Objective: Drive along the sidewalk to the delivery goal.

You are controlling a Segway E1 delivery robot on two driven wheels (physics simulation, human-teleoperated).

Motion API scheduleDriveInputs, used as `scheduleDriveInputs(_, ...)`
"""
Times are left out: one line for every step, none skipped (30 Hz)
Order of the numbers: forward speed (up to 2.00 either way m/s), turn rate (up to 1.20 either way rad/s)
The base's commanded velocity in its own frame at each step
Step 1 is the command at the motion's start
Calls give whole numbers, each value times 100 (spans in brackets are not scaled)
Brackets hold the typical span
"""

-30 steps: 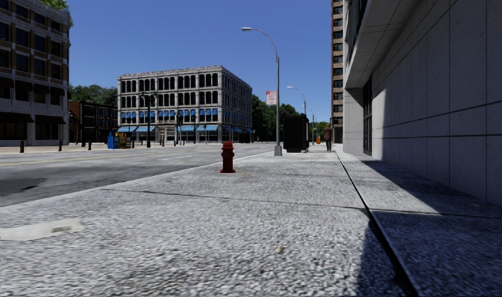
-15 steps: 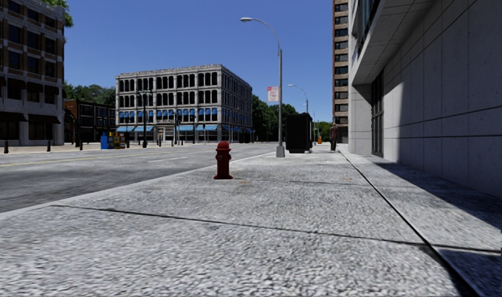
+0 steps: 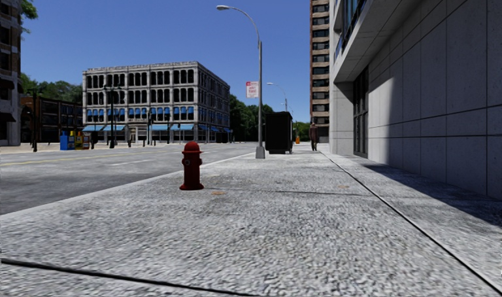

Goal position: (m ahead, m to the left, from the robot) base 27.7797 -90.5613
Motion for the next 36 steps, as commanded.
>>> scheduleDriveInputs(200, -4)
scheduleDriveInputs(200, -4)
scheduleDriveInputs(200, -1)
scheduleDriveInputs(200, 0)
scheduleDriveInputs(200, 0)
scheduleDriveInputs(200, 0)
scheduleDriveInputs(200, 0)
scheduleDriveInputs(200, 0)
scheduleDriveInputs(200, 0)
scheduleDriveInputs(200, 0)
scheduleDriveInputs(200, 0)
scheduleDriveInputs(200, 0)
scheduleDriveInputs(200, 0)
scheduleDriveInputs(200, -1)
scheduleDriveInputs(200, -53)
scheduleDriveInputs(200, -120)
scheduleDriveInputs(200, -120)
scheduleDriveInputs(200, -120)
scheduleDriveInputs(200, -120)
scheduleDriveInputs(200, -120)
scheduleDriveInputs(200, -104)
scheduleDriveInputs(200, -72)
scheduleDriveInputs(200, -72)
scheduleDriveInputs(200, -7)
scheduleDriveInputs(200, -4)
scheduleDriveInputs(200, -3)
scheduleDriveInputs(200, -3)
scheduleDriveInputs(200, -3)
scheduleDriveInputs(200, -3)
scheduleDriveInputs(200, -3)
scheduleDriveInputs(200, -3)
scheduleDriveInputs(200, -3)
scheduleDriveInputs(200, -3)
scheduleDriveInputs(200, -2)
scheduleDriveInputs(200, -2)
scheduleDriveInputs(200, -1)
